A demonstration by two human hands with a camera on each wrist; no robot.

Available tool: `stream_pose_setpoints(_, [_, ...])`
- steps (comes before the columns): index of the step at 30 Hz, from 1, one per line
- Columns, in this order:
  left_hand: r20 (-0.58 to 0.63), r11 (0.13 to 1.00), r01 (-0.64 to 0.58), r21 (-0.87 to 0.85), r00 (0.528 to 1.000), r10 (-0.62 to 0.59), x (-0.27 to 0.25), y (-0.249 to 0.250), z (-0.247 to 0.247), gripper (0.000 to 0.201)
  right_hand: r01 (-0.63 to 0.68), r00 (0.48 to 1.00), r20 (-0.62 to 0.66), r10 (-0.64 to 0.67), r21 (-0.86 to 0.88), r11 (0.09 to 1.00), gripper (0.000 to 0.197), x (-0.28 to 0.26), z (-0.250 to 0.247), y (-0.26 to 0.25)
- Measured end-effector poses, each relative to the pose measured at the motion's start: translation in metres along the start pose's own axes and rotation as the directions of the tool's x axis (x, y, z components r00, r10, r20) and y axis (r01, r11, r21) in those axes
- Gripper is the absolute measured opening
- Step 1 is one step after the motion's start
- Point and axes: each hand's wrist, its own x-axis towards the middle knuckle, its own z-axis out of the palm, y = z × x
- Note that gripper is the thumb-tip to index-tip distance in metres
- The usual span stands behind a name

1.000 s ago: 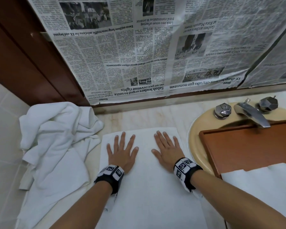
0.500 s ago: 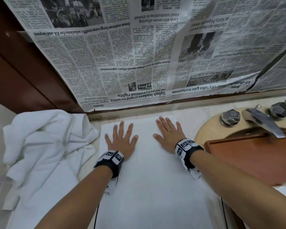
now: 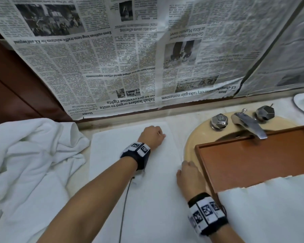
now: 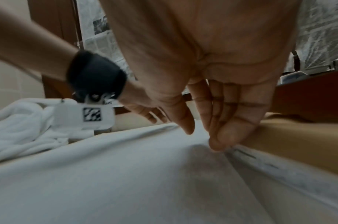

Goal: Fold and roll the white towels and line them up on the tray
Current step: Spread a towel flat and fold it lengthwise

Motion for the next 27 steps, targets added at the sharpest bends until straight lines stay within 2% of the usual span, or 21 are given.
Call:
stream_pose_setpoints(3, [0.072, 0.996, 0.085, -0.011, 0.994, -0.084, 0.017, 0.024, 0.017, 0.027, 0.0, 1.0, -0.019, -0.001, -0.041, 0.999, 0.024, 0.0, 0.003, 0.0])
stream_pose_setpoints(8, [0.068, 0.976, 0.144, 0.162, 0.985, -0.157, 0.021, 0.042, 0.032, 0.04, 0.009, 1.0, -0.012, -0.01, -0.026, 1.0, 0.026, 0.0, 0.006, -0.004])
stream_pose_setpoints(13, [0.023, 0.962, 0.183, 0.201, 0.981, -0.191, 0.023, 0.056, 0.036, 0.019, 0.016, 0.999, -0.04, -0.015, 0.035, 0.999, 0.028, 0.003, 0.011, -0.001])
stream_pose_setpoints(15, [-0.005, 0.967, 0.214, 0.141, 0.977, -0.215, 0.019, 0.056, 0.035, 0.012, 0.039, 0.998, -0.043, -0.037, 0.051, 0.998, 0.026, 0.002, 0.012, -0.002])
stream_pose_setpoints(19, [-0.07, 0.951, 0.251, -0.181, 0.961, -0.267, 0.007, 0.048, 0.031, 0.009, 0.113, 0.988, -0.125, -0.09, 0.189, 0.976, 0.009, -0.006, 0.012, 0.001])
stream_pose_setpoints(21, [-0.09, 0.927, 0.256, -0.275, 0.953, -0.29, -0.001, 0.041, 0.026, 0.011, 0.084, 0.995, -0.08, -0.063, 0.295, 0.952, 0.01, -0.008, 0.008, 0.007])
stream_pose_setpoints(24, [-0.079, 0.9, 0.238, -0.365, 0.955, -0.285, -0.011, 0.031, 0.015, 0.012, 0.058, 0.998, -0.064, -0.03, 0.501, 0.863, 0.017, -0.01, -0.002, 0.019])
stream_pose_setpoints(27, [-0.113, 0.856, 0.211, -0.473, 0.948, -0.297, -0.026, 0.019, -0.009, 0.01, 0.123, 0.99, -0.119, -0.071, 0.518, 0.846, 0.011, -0.021, -0.014, 0.007])
